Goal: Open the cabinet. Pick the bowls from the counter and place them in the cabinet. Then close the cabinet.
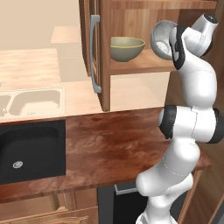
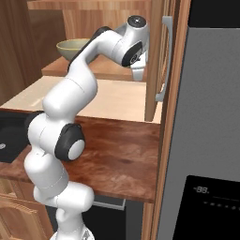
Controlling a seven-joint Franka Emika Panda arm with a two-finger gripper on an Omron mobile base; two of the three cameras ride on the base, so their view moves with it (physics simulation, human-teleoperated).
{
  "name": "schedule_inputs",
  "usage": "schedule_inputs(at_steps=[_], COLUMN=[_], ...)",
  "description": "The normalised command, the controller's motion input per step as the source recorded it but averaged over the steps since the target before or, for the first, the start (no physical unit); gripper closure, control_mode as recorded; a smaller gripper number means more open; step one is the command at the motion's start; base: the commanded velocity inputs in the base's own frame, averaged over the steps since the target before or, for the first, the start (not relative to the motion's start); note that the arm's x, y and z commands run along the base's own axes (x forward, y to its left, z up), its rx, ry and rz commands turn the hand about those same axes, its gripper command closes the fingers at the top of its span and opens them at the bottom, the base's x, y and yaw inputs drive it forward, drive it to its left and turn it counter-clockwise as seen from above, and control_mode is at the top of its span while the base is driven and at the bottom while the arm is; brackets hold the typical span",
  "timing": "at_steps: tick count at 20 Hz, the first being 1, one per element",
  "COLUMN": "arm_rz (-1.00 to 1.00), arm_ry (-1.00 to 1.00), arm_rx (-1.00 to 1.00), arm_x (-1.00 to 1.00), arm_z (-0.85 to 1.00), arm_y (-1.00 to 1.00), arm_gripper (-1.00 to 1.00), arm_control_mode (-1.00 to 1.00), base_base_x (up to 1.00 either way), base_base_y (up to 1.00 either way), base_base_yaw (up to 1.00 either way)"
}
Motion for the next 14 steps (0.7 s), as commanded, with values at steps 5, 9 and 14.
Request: schedule_inputs(at_steps=[5,9,14], arm_rz=[0.03,0.06,0.04], arm_ry=[0.00,-0.04,-0.01], arm_rx=[0.00,0.00,0.00], arm_x=[0.00,-0.14,-0.22], arm_z=[0.02,0.05,0.00], arm_y=[0.00,0.00,0.00], arm_gripper=[1.00,1.00,1.00], arm_control_mode=[-1.00,-1.00,-1.00], base_base_x=[0.00,0.00,0.00], base_base_y=[0.00,0.00,0.00], base_base_yaw=[0.00,0.00,0.00])
